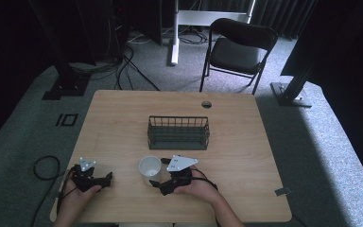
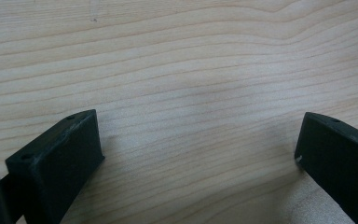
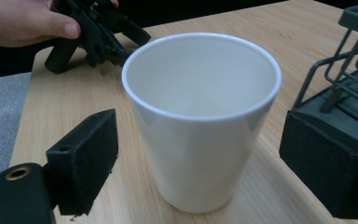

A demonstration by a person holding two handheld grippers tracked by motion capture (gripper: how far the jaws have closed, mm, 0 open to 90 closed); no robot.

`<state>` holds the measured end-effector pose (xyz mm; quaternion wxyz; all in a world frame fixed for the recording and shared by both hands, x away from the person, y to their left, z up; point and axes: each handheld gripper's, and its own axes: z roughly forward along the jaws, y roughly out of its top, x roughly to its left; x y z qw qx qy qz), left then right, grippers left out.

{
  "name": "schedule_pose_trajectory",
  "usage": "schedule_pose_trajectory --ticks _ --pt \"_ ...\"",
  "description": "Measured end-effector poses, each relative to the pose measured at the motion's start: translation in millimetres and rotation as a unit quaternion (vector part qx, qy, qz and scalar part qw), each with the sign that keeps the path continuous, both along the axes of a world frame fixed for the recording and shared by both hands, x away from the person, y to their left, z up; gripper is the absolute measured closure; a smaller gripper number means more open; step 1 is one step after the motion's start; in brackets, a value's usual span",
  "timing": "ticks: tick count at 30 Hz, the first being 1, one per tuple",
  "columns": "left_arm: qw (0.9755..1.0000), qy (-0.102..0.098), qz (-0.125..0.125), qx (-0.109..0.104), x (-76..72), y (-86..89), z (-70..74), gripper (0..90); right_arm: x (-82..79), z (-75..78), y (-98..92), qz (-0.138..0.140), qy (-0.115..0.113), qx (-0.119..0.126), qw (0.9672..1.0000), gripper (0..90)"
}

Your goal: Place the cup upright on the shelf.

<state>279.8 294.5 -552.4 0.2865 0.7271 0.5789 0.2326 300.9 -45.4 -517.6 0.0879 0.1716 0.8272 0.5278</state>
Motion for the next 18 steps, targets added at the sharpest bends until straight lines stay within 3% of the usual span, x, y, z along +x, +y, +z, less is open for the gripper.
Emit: schedule_pose_trajectory --ticks 18 --pt "1.0000 0.000 0.000 0.000 0.0 0.0 0.0 0.8 8.7 3.9 17.0 0.006 -0.014 0.018 0.9997 11.5"
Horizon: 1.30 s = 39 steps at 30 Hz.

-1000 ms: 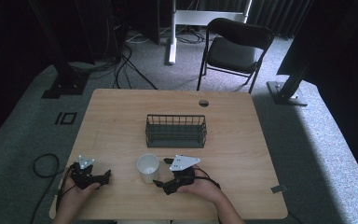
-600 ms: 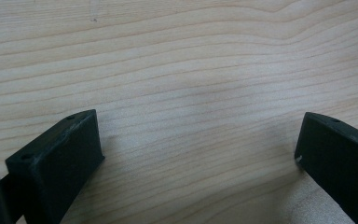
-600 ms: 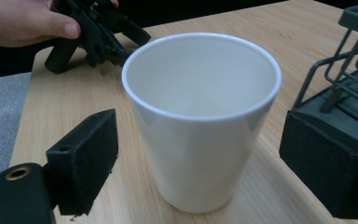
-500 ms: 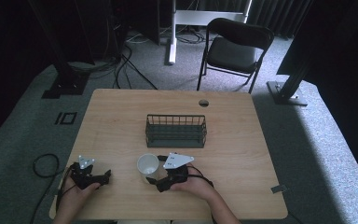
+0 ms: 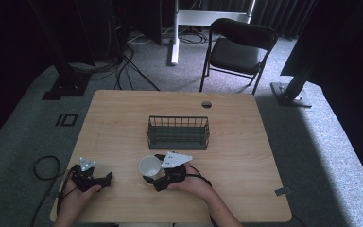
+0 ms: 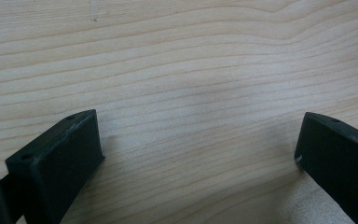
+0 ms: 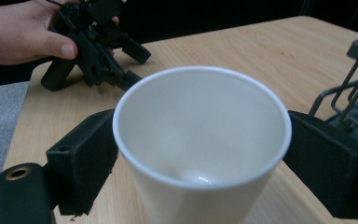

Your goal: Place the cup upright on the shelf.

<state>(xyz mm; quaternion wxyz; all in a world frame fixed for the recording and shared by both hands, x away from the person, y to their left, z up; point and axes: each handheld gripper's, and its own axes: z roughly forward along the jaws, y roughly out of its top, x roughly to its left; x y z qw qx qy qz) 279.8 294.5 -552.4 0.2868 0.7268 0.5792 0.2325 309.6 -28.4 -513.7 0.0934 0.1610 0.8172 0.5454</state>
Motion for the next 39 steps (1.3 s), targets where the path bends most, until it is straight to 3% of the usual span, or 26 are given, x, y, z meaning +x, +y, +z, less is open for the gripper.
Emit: schedule_pose_trajectory --ticks 11,16,22,23,32,39 --pt "1.0000 0.000 0.000 0.000 0.0 0.0 0.0 0.8 0.6 1.1 5.2 0.000 -0.011 0.012 0.9999 12.8" --pt "1.0000 0.000 0.000 0.000 0.0 0.0 0.0 0.8 -0.4 0.3 4.7 -0.003 -0.014 0.008 0.9999 18.6" --pt "1.0000 0.000 0.000 0.000 0.0 0.0 0.0 0.8 0.8 1.6 4.7 -0.009 -0.013 0.004 0.9999 19.2" --pt "1.0000 0.000 0.000 0.000 0.0 0.0 0.0 0.8 1.2 3.3 3.8 -0.009 -0.006 0.008 0.9999 19.2" --pt "1.0000 0.000 0.000 0.000 0.0 0.1 0.0 0.8 2.2 13.4 0.4 -0.012 -0.008 0.022 0.9997 19.3" --pt "1.0000 0.000 0.000 -0.001 0.0 -0.1 -0.1 0.8 3.5 30.7 -2.7 -0.016 -0.005 0.030 0.9994 19.4"
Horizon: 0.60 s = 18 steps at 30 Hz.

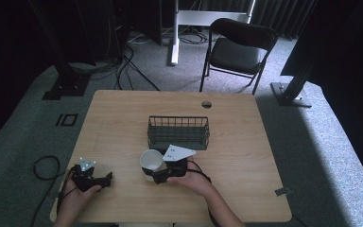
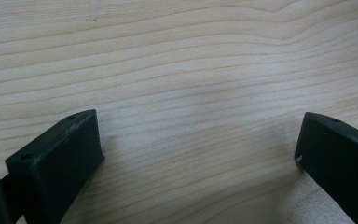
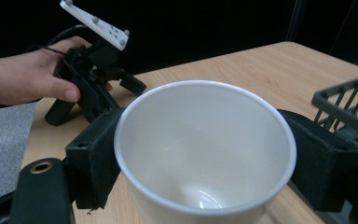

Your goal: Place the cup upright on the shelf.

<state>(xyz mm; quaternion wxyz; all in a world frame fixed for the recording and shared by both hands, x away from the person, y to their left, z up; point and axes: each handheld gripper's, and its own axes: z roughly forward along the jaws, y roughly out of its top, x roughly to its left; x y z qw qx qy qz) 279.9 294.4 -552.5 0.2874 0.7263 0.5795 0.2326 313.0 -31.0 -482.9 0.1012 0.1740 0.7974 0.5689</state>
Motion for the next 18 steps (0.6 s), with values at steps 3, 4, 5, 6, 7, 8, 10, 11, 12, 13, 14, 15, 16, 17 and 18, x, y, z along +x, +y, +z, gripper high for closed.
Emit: schedule_pose_trajectory --ticks 3,4,5,6,7,8,10,11,12,13,14,15,16,17,18 --pt "1.0000 0.001 -0.001 0.001 0.0 0.2 0.1 0.8 0.8 6.9 0.1 -0.002 -0.005 0.001 1.0000 19.4" --pt "1.0000 0.001 -0.001 0.001 0.0 0.2 0.1 0.8 1.2 9.7 -0.1 -0.004 -0.008 0.003 1.0000 19.4" --pt "1.0000 0.001 -0.001 0.001 0.0 0.2 0.1 0.8 1.7 12.6 -0.4 -0.006 -0.009 0.006 0.9999 19.4" --pt "1.0000 0.001 -0.001 0.001 -0.1 0.2 0.2 0.8 2.1 15.5 -0.5 -0.006 -0.013 0.006 0.9999 19.4" --pt "1.0000 0.002 -0.001 0.001 -0.1 0.3 0.3 0.8 2.6 18.6 -0.8 -0.008 -0.015 0.009 0.9998 19.4" --pt "1.0000 0.001 -0.001 0.001 -0.1 0.2 0.1 0.8 3.3 21.8 -1.3 -0.010 -0.015 0.012 0.9998 19.4" --pt "1.0000 0.001 -0.001 0.001 -0.1 0.2 0.1 0.8 4.3 28.3 -2.3 -0.016 -0.021 0.018 0.9995 19.4" --pt "1.0000 0.001 -0.001 0.001 -0.1 0.2 0.1 0.8 4.3 28.3 -2.3 -0.016 -0.021 0.018 0.9995 19.4" --pt "1.0000 0.001 -0.001 0.002 -0.1 0.3 0.2 0.8 6.1 35.9 -3.7 -0.023 -0.026 0.023 0.9991 19.4" --pt "1.0000 0.001 -0.001 0.001 -0.1 0.3 0.2 0.8 6.6 38.5 -4.2 -0.027 -0.028 0.026 0.9989 19.5" --pt "1.0000 0.001 -0.001 0.001 -0.1 0.3 0.2 0.8 7.6 41.8 -4.7 -0.030 -0.031 0.029 0.9986 19.4" --pt "1.0000 0.001 -0.001 0.001 0.0 0.2 0.1 0.8 8.6 45.9 -5.4 -0.035 -0.034 0.034 0.9982 19.4" --pt "1.0000 0.001 -0.001 0.001 0.0 0.3 0.1 0.8 9.2 48.1 -5.6 -0.040 -0.037 0.037 0.9978 19.4" --pt "1.0000 0.001 -0.001 0.001 0.0 0.3 0.1 0.8 9.9 51.6 -6.0 -0.044 -0.041 0.040 0.9974 19.4" --pt "1.0000 0.001 -0.001 0.001 0.0 0.2 0.1 0.8 10.4 54.3 -6.2 -0.051 -0.045 0.044 0.9967 19.5"
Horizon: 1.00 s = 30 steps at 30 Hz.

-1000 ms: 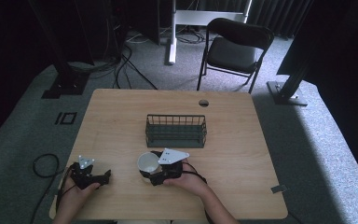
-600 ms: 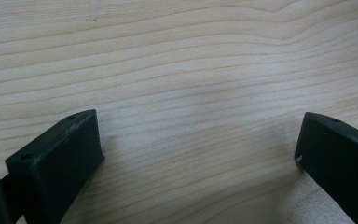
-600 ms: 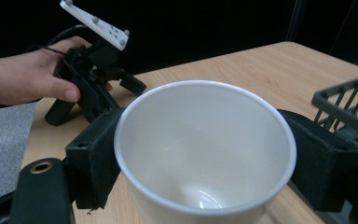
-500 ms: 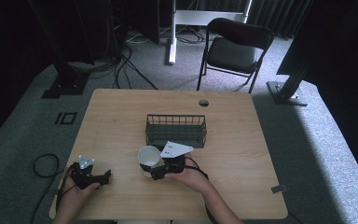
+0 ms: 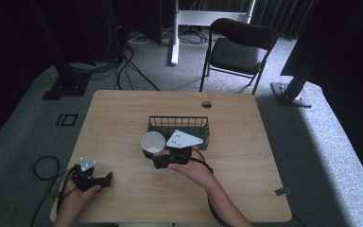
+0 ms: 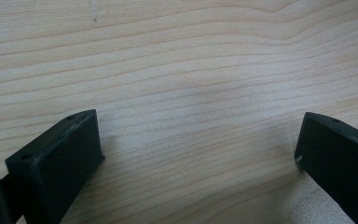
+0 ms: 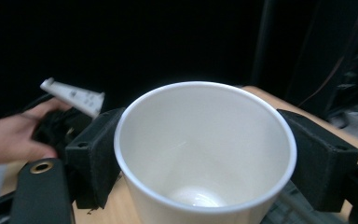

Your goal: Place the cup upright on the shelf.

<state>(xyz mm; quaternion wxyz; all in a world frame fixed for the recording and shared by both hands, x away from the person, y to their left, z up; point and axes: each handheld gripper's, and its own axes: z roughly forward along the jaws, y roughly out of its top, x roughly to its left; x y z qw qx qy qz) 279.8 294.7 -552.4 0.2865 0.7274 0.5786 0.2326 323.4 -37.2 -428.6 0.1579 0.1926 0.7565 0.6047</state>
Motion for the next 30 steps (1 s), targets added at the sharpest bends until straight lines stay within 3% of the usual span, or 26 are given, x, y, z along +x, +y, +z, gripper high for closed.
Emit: schedule_pose_trajectory --ticks 4,16,17,23,30 --pt "1.0000 0.000 0.000 0.000 0.0 0.0 0.0 0.8 2.3 9.7 -2.1 -0.028 -0.019 0.003 0.9994 19.4" --pt "1.0000 0.000 0.000 0.000 0.0 0.0 0.0 0.8 16.9 24.5 -16.5 -0.095 -0.029 0.017 0.9949 19.5" --pt "1.0000 0.000 0.000 0.000 0.0 0.0 0.0 0.8 21.0 27.5 -20.4 -0.113 -0.027 0.021 0.9931 19.4" --pt "1.0000 0.000 0.000 0.000 0.0 0.0 0.0 0.8 34.3 31.5 -32.0 -0.153 -0.023 0.022 0.9877 19.5" --pt "1.0000 0.000 0.000 0.000 0.0 0.0 0.0 0.8 51.2 29.6 -48.3 -0.215 -0.028 0.018 0.9761 19.5"
